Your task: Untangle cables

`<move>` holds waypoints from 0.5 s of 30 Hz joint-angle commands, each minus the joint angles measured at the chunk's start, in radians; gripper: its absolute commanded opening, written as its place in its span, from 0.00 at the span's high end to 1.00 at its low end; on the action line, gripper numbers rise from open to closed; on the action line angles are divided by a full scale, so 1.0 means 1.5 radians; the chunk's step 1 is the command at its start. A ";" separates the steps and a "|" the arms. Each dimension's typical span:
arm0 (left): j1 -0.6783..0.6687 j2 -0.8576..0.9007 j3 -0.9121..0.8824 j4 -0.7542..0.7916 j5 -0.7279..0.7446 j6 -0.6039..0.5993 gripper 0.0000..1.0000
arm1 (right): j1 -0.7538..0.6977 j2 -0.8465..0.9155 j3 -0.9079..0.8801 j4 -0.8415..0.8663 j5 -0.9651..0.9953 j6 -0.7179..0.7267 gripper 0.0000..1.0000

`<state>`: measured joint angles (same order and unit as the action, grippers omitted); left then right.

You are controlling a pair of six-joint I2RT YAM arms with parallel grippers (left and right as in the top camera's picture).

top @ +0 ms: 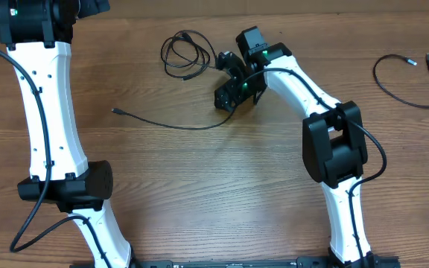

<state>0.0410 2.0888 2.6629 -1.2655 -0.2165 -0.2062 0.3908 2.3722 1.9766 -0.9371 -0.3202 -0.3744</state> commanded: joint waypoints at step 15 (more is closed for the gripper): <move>0.003 -0.025 0.015 0.015 0.005 0.029 0.00 | -0.009 0.029 0.008 0.146 0.021 -0.049 0.00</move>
<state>0.0410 2.0888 2.6629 -1.2484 -0.2161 -0.1978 0.3889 2.3783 1.9766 -0.7433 -0.3058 -0.4389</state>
